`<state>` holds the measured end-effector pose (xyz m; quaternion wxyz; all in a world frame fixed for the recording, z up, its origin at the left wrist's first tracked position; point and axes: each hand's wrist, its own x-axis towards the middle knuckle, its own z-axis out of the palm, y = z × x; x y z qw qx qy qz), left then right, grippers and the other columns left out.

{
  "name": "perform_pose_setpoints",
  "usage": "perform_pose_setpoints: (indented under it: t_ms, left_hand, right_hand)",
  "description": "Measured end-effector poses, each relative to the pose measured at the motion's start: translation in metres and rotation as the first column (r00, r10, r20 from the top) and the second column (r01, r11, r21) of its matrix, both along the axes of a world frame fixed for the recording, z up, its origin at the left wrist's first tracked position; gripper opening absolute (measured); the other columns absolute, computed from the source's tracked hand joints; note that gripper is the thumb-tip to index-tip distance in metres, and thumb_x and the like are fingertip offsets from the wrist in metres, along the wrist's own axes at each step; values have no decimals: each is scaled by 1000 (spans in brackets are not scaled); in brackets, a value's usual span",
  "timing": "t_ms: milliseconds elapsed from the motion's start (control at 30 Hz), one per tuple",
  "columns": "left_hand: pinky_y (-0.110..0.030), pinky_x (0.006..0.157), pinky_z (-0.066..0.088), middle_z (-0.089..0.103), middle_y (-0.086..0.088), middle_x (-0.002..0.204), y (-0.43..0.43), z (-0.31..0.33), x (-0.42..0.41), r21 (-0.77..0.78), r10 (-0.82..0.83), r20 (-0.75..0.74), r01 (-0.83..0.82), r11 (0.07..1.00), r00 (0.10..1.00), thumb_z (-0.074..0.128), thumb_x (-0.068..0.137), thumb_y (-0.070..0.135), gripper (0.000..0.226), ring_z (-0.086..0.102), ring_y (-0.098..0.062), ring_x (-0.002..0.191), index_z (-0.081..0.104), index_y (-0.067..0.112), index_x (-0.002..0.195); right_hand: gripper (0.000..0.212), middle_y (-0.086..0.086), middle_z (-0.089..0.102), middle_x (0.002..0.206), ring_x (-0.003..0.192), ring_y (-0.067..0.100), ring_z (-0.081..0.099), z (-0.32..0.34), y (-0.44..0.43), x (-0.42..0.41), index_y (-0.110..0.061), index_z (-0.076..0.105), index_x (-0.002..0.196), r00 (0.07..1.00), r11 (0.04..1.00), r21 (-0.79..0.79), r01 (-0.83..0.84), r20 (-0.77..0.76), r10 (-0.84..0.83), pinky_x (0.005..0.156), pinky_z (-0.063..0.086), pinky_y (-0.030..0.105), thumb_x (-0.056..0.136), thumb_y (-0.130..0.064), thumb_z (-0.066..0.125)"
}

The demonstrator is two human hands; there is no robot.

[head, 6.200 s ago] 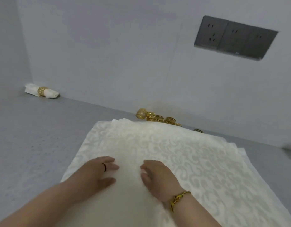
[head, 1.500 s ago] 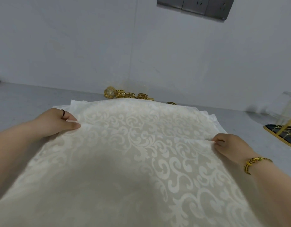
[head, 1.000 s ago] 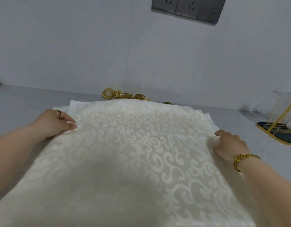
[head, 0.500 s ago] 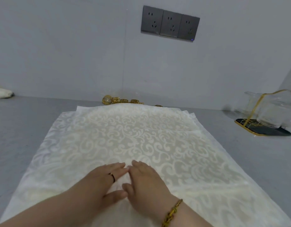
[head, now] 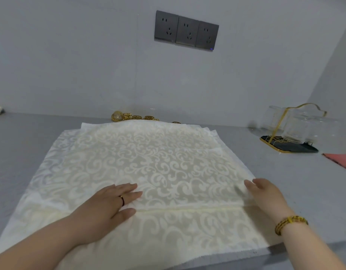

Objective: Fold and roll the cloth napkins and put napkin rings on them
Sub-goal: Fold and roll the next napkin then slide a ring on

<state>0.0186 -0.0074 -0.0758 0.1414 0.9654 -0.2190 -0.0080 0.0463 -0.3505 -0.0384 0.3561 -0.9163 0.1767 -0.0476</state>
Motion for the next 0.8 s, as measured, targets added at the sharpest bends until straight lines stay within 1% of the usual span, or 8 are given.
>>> perform_pose_setpoints:
  t_ms: [167,267,367,433,533,700,767,800]
  left_hand:
    - [-6,102,-7,-7,39,130,0,3,-3,-36,17,-15,-18,999,1000,-29,28,89,112,-7,19,124,6,54,128]
    - [-7,103,-3,-5,39,131,0,2,-4,-72,20,-1,-20,997,1000,-27,27,91,105,-3,17,126,3,57,122]
    - [-6,101,-2,-5,38,131,0,4,-4,-51,26,-5,-27,998,1000,-27,24,91,108,-2,16,125,3,56,122]
    - [-4,100,-3,-5,36,131,-1,6,-4,-29,15,38,-14,999,999,-15,30,93,109,1,14,129,7,53,129]
    - [1,95,-6,-4,34,133,1,6,-2,-6,-7,104,7,1000,995,-8,48,62,96,4,13,130,14,44,140]
    - [9,82,-12,-8,35,128,-2,8,-1,55,14,111,-20,998,994,-10,45,49,98,-3,17,121,11,44,141]
    - [4,94,-6,1,32,135,-1,7,-1,86,-21,191,5,996,981,4,67,46,74,11,15,126,18,41,140]
    - [1,99,9,19,26,139,1,9,-1,141,-31,216,0,990,976,25,78,34,58,30,13,123,32,37,136]
  right_hand:
    - [41,15,54,120,107,30,50,5,2,11,-3,46,128,981,992,90,89,167,-103,91,39,35,88,-8,55]
    - [40,9,48,102,90,23,46,6,4,11,-4,48,126,972,986,144,89,205,-118,79,37,29,87,4,49]
    - [40,8,46,98,81,22,44,3,4,6,-4,51,123,974,989,126,73,205,-99,72,35,29,86,10,41]
    - [39,9,46,98,78,23,44,0,3,3,-4,52,120,973,992,114,56,216,-79,68,33,28,86,11,39]
    - [37,9,45,100,80,24,44,-7,-2,2,-4,53,118,981,995,90,31,190,-48,69,33,28,87,10,39]
    - [40,8,45,106,86,22,44,-13,-4,1,-5,47,123,992,1000,-24,-18,127,21,73,33,27,86,9,42]
    - [43,10,44,119,95,24,47,-13,-4,1,-9,43,128,997,988,-150,-34,63,44,80,37,30,87,5,44]
    - [44,10,41,128,105,26,48,-12,-2,-1,-12,40,131,999,963,-270,-24,37,36,90,37,33,88,-1,46]
